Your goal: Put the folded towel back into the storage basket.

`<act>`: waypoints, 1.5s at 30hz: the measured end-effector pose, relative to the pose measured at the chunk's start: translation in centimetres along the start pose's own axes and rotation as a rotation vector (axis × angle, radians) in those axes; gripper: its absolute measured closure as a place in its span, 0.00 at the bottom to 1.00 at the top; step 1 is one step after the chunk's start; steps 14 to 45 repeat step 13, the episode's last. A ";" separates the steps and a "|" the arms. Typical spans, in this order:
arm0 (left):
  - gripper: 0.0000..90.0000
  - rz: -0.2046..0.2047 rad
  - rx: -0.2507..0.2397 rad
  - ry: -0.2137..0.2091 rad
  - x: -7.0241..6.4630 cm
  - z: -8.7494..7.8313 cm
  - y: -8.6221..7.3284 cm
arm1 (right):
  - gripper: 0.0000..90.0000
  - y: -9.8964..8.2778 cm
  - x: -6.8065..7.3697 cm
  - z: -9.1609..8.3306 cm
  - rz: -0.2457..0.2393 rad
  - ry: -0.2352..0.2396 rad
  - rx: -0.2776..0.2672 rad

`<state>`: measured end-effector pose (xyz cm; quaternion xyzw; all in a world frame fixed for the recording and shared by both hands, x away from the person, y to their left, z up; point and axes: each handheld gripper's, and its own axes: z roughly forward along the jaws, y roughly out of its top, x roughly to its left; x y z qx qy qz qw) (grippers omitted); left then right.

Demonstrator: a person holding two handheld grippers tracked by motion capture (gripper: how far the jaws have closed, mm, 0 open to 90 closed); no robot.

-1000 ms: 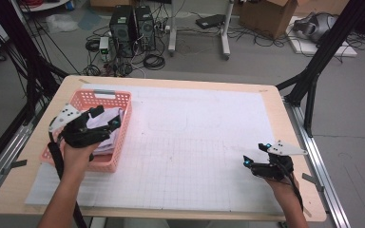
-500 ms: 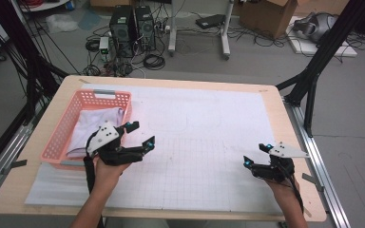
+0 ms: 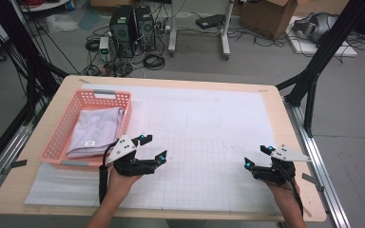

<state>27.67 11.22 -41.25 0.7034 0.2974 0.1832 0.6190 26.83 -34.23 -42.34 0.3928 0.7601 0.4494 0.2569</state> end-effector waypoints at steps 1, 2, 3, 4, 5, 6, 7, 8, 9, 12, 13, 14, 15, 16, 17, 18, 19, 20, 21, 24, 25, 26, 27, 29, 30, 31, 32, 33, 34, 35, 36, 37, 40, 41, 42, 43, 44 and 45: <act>0.24 0.001 0.006 0.003 0.0 0.1 -0.2 | 0.23 0.0 0.0 0.0 -0.003 -0.001 -0.005; 0.24 -0.002 0.011 0.003 0.1 0.2 -0.4 | 0.23 -0.1 -0.1 0.0 0.002 -0.001 -0.006; 0.25 -0.008 0.016 0.006 0.2 0.3 -0.6 | 0.23 -0.1 0.0 0.0 0.002 -0.001 -0.004; 0.25 -0.008 0.016 0.006 0.2 0.3 -0.6 | 0.23 -0.1 -0.1 0.1 0.000 0.000 -0.003; 0.25 -0.010 0.016 0.007 0.3 0.3 -0.7 | 0.23 -0.2 -0.1 0.1 -0.001 0.002 -0.001; 0.25 -0.010 0.016 0.007 0.3 0.3 -0.7 | 0.23 -0.2 -0.1 0.1 -0.001 0.002 -0.001; 0.25 -0.011 0.019 0.010 0.4 0.3 -0.7 | 0.23 -0.2 0.0 0.1 -0.001 0.002 0.000; 0.25 -0.012 0.016 0.009 0.4 0.4 -0.7 | 0.23 -0.2 -0.1 0.2 -0.002 0.002 0.001; 0.25 -0.009 0.019 0.010 0.4 0.4 -0.7 | 0.23 -0.2 -0.1 0.2 -0.002 0.002 0.001; 0.25 -0.013 0.021 0.008 0.5 0.4 -0.7 | 0.23 -0.3 -0.1 0.2 0.000 0.001 0.001; 0.25 -0.013 0.021 0.008 0.6 0.4 -0.8 | 0.23 -0.3 -0.1 0.2 0.003 0.001 0.001; 0.25 -0.013 0.021 0.008 0.6 0.4 -0.8 | 0.23 -0.3 -0.1 0.2 0.003 0.001 0.001; 0.25 -0.013 0.021 0.008 0.6 0.4 -0.8 | 0.23 -0.3 -0.1 0.2 0.003 0.001 0.001; 0.25 -0.013 0.021 0.008 0.6 0.4 -0.8 | 0.23 -0.3 -0.1 0.2 0.003 0.001 0.001; 0.25 -0.013 0.021 0.008 0.6 0.4 -0.8 | 0.23 -0.3 -0.1 0.2 0.003 0.001 0.001; 0.25 -0.013 0.021 0.008 0.6 0.4 -0.8 | 0.23 -0.3 -0.1 0.2 0.003 0.001 0.001; 0.25 -0.013 0.021 0.008 0.6 0.4 -0.8 | 0.23 -0.3 -0.1 0.2 0.003 0.001 0.001; 0.25 -0.013 0.021 0.008 0.6 0.4 -0.8 | 0.23 -0.3 -0.1 0.2 0.003 0.001 0.001; 0.25 -0.013 0.021 0.008 0.6 0.4 -0.8 | 0.23 -0.3 -0.1 0.2 0.003 0.001 0.001; 0.25 -0.013 0.021 0.008 0.6 0.4 -0.8 | 0.23 -0.3 -0.1 0.2 0.003 0.001 0.001; 0.25 -0.013 0.021 0.008 0.6 0.4 -0.8 | 0.23 -0.3 -0.1 0.2 0.003 0.001 0.001; 0.25 -0.013 0.021 0.008 0.6 0.4 -0.8 | 0.23 -0.3 -0.1 0.2 0.003 0.001 0.001; 0.25 -0.013 0.021 0.008 0.6 0.4 -0.8 | 0.23 -0.3 -0.1 0.2 0.003 0.001 0.001; 0.25 -0.013 0.021 0.008 0.6 0.4 -0.8 | 0.23 -0.3 -0.1 0.2 0.003 0.001 0.001; 0.25 -0.013 0.021 0.008 0.6 0.4 -0.8 | 0.23 -0.3 -0.1 0.2 0.003 0.001 0.001; 0.25 -0.013 0.021 0.008 0.6 0.4 -0.8 | 0.23 -0.3 -0.1 0.2 0.003 0.001 0.001; 0.25 -0.013 0.021 0.008 0.6 0.4 -0.8 | 0.23 -0.3 -0.1 0.2 0.003 0.001 0.001; 0.25 -0.013 0.021 0.008 0.6 0.4 -0.8 | 0.23 -0.3 -0.1 0.2 0.003 0.001 0.001; 0.25 -0.013 0.021 0.008 0.6 0.4 -0.8 | 0.23 -0.3 -0.1 0.2 0.003 0.001 0.001; 0.25 -0.013 0.021 0.008 0.6 0.4 -0.8 | 0.23 -0.3 -0.1 0.2 0.003 0.001 0.001; 0.25 -0.013 0.021 0.008 0.6 0.4 -0.8 | 0.23 -0.3 -0.1 0.2 0.003 0.001 0.001; 0.25 -0.013 0.021 0.008 0.6 0.4 -0.8 | 0.23 -0.3 -0.1 0.2 0.003 0.001 0.001; 0.25 -0.013 0.021 0.008 0.6 0.4 -0.8 | 0.23 -0.3 -0.1 0.2 0.003 0.001 0.001; 0.25 -0.013 0.021 0.008 0.6 0.4 -0.8 | 0.23 -0.3 -0.1 0.2 0.003 0.001 0.001; 0.25 -0.013 0.021 0.008 0.6 0.4 -0.8 | 0.23 -0.3 -0.1 0.2 0.003 0.001 0.001; 0.25 -0.013 0.021 0.008 0.6 0.4 -0.8 | 0.23 -0.3 -0.1 0.2 0.003 0.001 0.001; 0.25 -0.013 0.021 0.008 0.6 0.4 -0.8 | 0.23 -0.3 -0.1 0.2 0.003 0.001 0.001; 0.25 -0.013 0.021 0.008 0.6 0.4 -0.8 | 0.23 -0.3 -0.1 0.2 0.003 0.001 0.001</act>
